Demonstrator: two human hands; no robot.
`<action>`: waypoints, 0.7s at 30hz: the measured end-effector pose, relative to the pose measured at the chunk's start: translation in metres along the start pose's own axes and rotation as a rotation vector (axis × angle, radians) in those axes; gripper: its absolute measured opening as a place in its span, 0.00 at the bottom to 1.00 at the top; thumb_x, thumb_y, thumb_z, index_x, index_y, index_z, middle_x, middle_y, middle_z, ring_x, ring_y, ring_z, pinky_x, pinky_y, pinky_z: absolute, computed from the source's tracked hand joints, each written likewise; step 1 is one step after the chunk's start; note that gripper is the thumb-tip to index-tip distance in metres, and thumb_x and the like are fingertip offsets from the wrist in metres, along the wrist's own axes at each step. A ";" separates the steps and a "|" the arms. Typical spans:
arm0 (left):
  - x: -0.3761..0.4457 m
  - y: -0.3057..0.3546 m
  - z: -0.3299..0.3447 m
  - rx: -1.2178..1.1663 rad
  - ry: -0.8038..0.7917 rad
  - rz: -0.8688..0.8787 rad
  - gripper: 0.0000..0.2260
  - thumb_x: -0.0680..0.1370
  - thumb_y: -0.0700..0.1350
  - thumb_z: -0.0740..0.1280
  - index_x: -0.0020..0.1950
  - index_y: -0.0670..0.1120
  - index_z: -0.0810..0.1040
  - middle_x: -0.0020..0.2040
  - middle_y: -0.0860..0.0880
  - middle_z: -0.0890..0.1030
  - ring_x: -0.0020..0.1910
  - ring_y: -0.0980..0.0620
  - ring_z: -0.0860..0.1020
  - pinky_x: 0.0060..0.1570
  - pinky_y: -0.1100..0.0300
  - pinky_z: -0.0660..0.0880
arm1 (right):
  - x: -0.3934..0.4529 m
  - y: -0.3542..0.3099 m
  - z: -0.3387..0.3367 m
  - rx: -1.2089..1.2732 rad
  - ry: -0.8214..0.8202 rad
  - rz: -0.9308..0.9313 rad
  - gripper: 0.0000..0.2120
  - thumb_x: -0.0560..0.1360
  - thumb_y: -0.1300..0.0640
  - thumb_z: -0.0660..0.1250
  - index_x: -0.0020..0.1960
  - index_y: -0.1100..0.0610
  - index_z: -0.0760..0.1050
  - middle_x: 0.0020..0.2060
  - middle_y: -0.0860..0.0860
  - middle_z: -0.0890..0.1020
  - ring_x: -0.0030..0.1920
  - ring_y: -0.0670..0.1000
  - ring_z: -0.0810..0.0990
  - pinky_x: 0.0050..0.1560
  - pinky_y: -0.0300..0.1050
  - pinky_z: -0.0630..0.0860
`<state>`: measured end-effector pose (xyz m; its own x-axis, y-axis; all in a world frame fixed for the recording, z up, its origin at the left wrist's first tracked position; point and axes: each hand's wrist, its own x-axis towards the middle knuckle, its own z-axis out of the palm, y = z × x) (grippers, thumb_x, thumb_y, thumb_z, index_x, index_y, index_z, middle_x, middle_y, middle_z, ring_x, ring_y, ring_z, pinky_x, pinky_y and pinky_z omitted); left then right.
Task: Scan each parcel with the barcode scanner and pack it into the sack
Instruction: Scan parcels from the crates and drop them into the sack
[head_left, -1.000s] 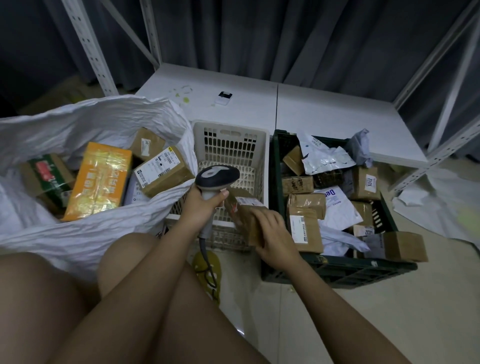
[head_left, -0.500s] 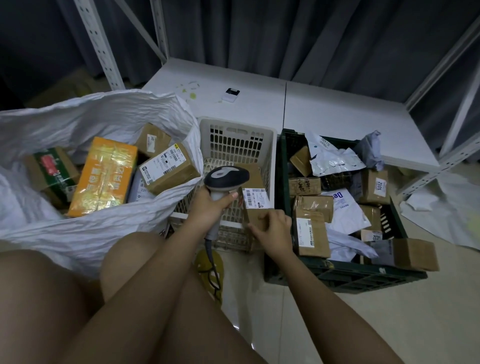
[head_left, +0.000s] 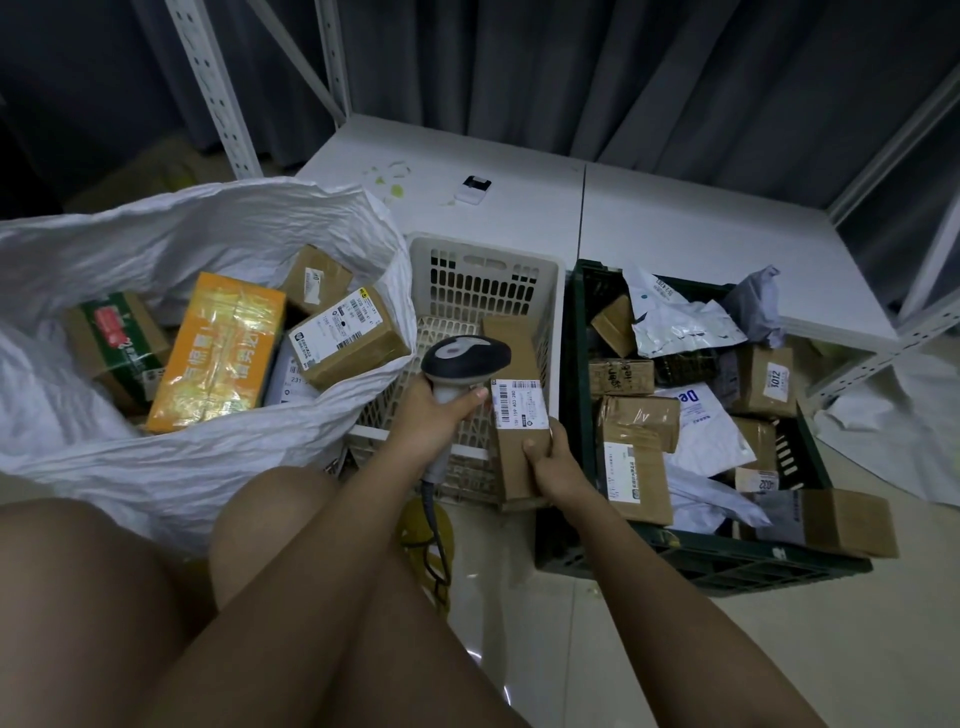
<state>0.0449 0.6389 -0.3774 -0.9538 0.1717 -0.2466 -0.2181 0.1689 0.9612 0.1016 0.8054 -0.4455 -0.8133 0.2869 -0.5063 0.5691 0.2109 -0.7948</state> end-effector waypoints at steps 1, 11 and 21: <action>0.000 0.000 0.000 0.003 -0.001 -0.002 0.22 0.74 0.45 0.73 0.66 0.42 0.73 0.58 0.41 0.80 0.56 0.43 0.79 0.56 0.51 0.75 | 0.000 -0.001 0.000 0.005 -0.004 -0.009 0.25 0.83 0.52 0.56 0.77 0.48 0.52 0.69 0.57 0.70 0.64 0.58 0.73 0.63 0.53 0.72; 0.006 -0.009 0.001 -0.015 0.011 -0.041 0.25 0.74 0.47 0.73 0.69 0.45 0.71 0.60 0.44 0.79 0.57 0.44 0.78 0.60 0.44 0.75 | 0.004 0.000 -0.003 0.112 -0.074 0.066 0.32 0.79 0.58 0.64 0.77 0.53 0.51 0.68 0.58 0.70 0.58 0.56 0.75 0.53 0.48 0.74; 0.020 -0.031 0.018 -0.123 0.037 -0.178 0.24 0.74 0.43 0.72 0.69 0.44 0.71 0.61 0.45 0.79 0.57 0.46 0.78 0.57 0.50 0.76 | 0.011 0.002 -0.003 0.153 -0.004 -0.094 0.38 0.72 0.70 0.68 0.75 0.48 0.57 0.66 0.56 0.72 0.62 0.55 0.74 0.47 0.42 0.77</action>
<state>0.0359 0.6546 -0.4140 -0.9043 0.1137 -0.4114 -0.4053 0.0737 0.9112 0.0938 0.8121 -0.4513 -0.8628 0.2686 -0.4284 0.4655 0.0914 -0.8803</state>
